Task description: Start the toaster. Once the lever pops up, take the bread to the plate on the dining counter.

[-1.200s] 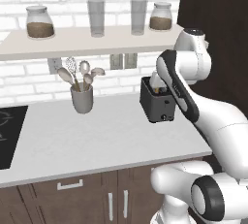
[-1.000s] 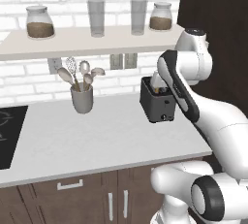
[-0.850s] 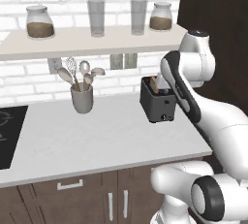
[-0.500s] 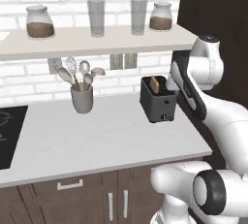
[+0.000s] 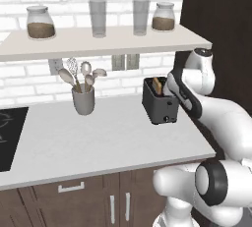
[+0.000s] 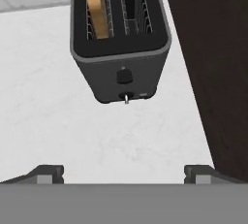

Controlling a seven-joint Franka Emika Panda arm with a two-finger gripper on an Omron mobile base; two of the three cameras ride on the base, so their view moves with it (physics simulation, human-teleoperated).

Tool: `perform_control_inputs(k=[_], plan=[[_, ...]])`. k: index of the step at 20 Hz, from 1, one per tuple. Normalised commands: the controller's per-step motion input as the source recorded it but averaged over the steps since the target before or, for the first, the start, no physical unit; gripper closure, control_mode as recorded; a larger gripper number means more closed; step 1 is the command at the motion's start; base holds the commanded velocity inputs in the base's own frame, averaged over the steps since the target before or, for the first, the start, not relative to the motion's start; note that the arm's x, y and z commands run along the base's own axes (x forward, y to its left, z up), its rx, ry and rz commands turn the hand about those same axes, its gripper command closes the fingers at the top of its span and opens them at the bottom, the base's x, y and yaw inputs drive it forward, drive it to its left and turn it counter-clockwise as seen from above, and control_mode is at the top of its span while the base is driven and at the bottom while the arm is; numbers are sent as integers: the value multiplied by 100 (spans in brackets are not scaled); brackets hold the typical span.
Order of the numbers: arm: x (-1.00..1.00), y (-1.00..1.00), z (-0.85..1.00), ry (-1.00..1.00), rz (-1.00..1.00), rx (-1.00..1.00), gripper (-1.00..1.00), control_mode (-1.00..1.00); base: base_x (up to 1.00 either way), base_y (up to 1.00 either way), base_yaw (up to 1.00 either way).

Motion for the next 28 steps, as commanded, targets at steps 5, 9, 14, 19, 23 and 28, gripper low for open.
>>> perform_control_inputs(k=[5,9,14,19,23,28], plan=[[18,-9,-73,0,0,0,-100,-100,0,0,0],[26,0,-48,-6,1,0,-100,-100,0,0,0],[43,0,-22,-1,0,0,-100,-100,0,0,0],[41,0,6,0,0,0,-100,-100,0,0,0],[14,0,27,0,0,0,-100,-100,0,0,0],[1,0,6,-3,0,1,-100,-100,0,0,0]])
